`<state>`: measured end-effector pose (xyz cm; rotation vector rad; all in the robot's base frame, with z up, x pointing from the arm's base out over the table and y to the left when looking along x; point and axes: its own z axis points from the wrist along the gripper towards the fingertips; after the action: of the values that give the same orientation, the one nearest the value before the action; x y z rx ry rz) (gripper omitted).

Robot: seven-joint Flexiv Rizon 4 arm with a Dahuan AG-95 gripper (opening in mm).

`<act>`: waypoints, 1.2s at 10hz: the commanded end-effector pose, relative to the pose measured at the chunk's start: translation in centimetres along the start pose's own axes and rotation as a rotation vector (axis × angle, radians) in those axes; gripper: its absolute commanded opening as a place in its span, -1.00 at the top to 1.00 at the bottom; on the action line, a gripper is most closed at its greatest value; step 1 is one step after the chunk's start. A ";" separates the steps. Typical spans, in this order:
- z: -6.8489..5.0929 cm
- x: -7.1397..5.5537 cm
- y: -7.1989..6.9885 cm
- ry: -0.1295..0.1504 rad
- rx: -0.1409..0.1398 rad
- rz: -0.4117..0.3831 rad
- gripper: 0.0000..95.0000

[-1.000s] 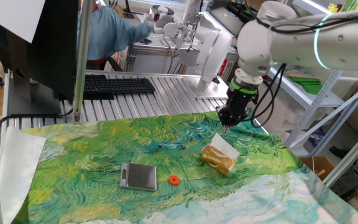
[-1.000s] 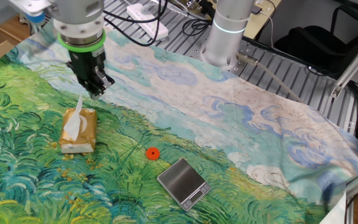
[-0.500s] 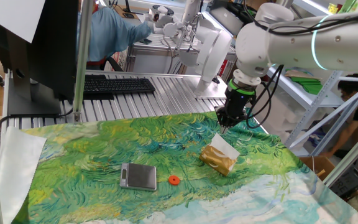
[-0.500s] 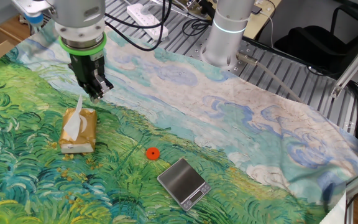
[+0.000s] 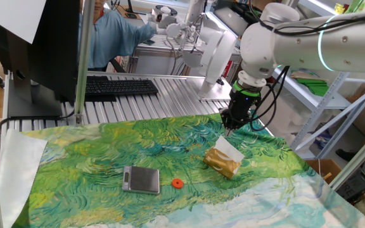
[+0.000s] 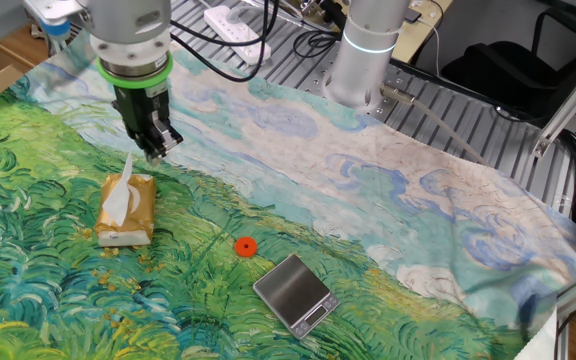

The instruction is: Pull out a napkin

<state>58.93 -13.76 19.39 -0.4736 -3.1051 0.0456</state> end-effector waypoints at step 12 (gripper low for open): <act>0.0 0.0 0.0 0.004 0.001 0.083 1.00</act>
<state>58.94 -13.75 19.39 -0.6066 -3.0786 0.0456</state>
